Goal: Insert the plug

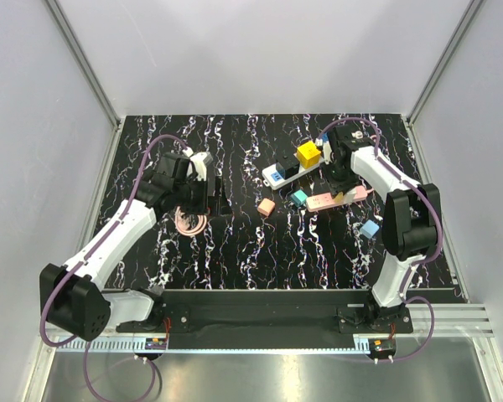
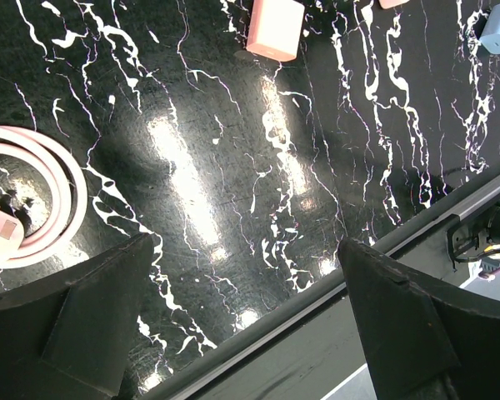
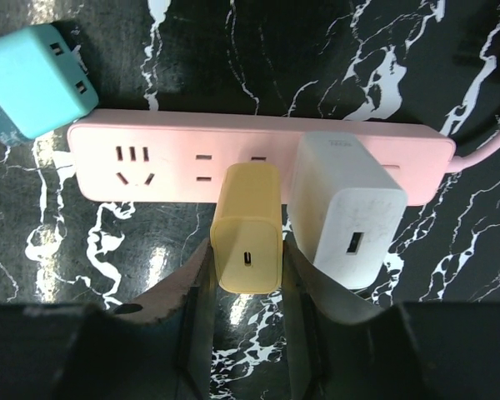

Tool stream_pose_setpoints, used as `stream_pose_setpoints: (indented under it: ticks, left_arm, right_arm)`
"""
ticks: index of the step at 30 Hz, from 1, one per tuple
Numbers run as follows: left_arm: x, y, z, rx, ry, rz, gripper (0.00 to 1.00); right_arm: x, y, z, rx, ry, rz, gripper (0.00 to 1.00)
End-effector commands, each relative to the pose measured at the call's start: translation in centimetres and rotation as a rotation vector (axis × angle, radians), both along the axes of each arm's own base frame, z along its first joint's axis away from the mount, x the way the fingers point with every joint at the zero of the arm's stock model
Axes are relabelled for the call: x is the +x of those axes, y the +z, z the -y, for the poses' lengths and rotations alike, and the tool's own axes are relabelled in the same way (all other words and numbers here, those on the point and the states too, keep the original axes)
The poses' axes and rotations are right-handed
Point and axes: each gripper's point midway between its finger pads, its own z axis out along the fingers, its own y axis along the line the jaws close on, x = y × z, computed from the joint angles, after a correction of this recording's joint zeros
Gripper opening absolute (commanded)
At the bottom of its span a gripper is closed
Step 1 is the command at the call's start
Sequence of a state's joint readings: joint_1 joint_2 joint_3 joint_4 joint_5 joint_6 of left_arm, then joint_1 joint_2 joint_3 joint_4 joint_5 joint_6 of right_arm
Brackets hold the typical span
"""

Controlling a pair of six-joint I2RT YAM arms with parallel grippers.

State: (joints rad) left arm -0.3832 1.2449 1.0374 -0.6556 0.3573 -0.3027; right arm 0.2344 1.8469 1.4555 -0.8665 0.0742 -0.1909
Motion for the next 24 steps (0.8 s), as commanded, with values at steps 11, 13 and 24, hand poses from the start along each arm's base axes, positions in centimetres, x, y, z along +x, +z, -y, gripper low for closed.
stream_pose_setpoints:
  ticks: [11, 13, 24]
  left_arm:
    - [0.7, 1.3, 0.0, -0.006, -0.004, 0.086, 0.99]
    - [0.7, 1.3, -0.1, -0.005, -0.003, 0.086, 0.99]
    - [0.7, 1.4, 0.0, -0.01, -0.004, 0.084, 0.99]
  right_arm:
    - [2.4, -0.1, -0.1, 0.018, -0.027, 0.07, 0.0]
    - [2.3, -0.3, -0.1, 0.02, -0.034, 0.065, 0.0]
    - [0.1, -3.5, 0.9, 0.022, -0.092, -0.036, 0.0]
